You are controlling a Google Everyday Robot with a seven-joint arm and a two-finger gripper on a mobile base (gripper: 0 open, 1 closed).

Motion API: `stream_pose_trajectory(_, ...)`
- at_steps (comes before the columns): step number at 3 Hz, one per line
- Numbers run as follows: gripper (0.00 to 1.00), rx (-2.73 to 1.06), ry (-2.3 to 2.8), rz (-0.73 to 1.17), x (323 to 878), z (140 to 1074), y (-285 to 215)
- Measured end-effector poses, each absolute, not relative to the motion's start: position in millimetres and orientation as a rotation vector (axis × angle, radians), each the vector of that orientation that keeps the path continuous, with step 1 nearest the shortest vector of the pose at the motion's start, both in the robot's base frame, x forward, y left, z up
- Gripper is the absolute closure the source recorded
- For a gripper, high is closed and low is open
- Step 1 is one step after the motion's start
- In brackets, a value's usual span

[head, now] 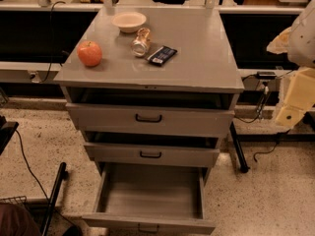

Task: Close bottom drawer

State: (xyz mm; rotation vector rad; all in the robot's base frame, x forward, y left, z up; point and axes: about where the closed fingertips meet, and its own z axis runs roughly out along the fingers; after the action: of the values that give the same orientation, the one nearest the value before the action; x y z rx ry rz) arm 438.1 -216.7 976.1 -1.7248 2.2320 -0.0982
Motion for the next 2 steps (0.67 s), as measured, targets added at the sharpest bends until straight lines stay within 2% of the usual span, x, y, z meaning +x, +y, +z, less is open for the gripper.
stream_pose_trajectory(2,0.0,-1.777,2.217,-0.071,446,961,-211)
